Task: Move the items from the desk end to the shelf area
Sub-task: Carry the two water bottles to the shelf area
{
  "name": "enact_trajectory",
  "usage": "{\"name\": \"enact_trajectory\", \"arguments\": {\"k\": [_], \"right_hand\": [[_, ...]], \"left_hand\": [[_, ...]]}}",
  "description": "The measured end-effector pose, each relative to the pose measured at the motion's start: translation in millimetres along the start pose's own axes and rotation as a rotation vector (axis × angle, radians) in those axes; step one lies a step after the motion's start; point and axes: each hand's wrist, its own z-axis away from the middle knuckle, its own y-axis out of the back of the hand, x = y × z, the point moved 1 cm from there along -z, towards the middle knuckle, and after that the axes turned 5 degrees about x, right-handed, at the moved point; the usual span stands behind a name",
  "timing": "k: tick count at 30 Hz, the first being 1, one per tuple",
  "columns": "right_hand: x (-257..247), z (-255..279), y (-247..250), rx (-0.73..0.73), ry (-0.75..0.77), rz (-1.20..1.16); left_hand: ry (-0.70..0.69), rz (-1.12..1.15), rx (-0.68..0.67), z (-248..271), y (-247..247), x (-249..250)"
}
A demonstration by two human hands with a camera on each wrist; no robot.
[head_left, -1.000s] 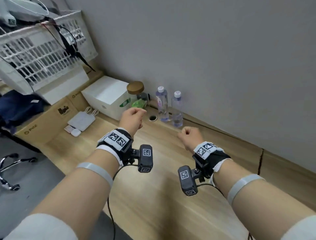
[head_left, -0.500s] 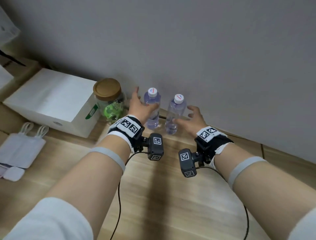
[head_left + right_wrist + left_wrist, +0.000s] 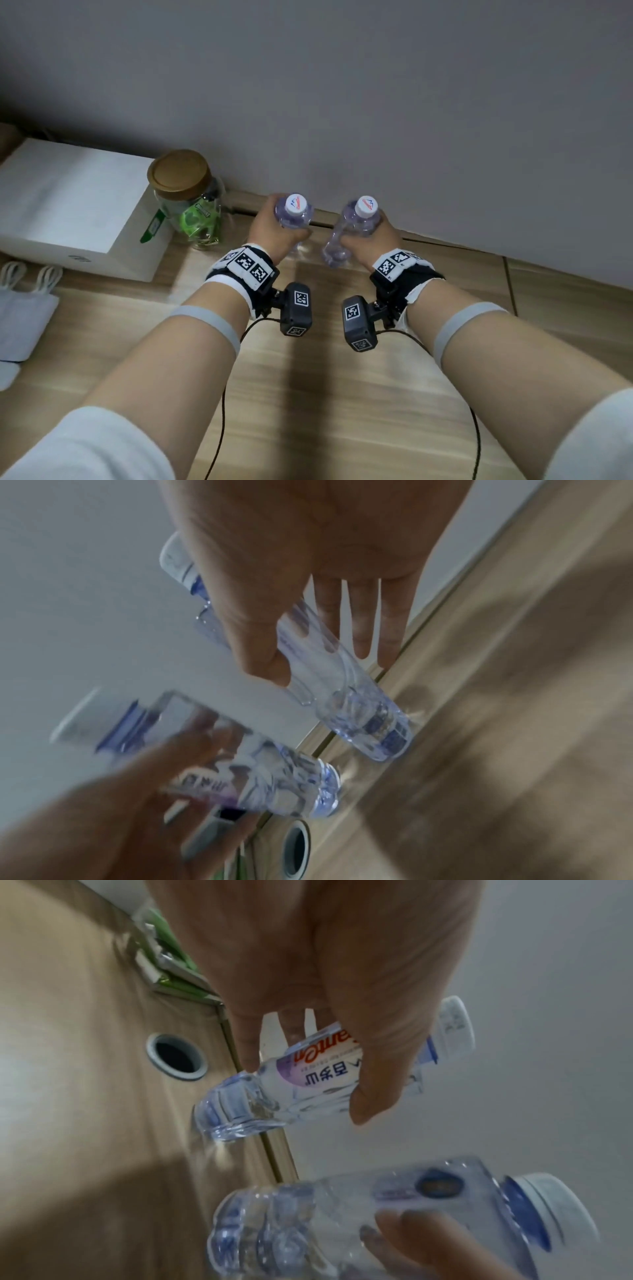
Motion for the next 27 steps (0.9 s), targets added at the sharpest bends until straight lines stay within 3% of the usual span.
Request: {"name": "enact_trajectory", "arguments": {"k": [5,10,18,27], "right_hand": [[40,37,50,0.029,-0.07,-0.036],[92,86,135,0.094,-0.164,-0.157],[235,186,353,0.35,-0.106,-0.352],[391,342,599,0.675,-0.149,-0.385]], "left_hand": [[0.137,0.12,0.029,46,-26,3],[0.261,0.228,-0.028,121,-85,25],[0.059,0.268,-0.196,290,-260,122],[-0.125,0.334,-0.626,511,-489,232]]}}
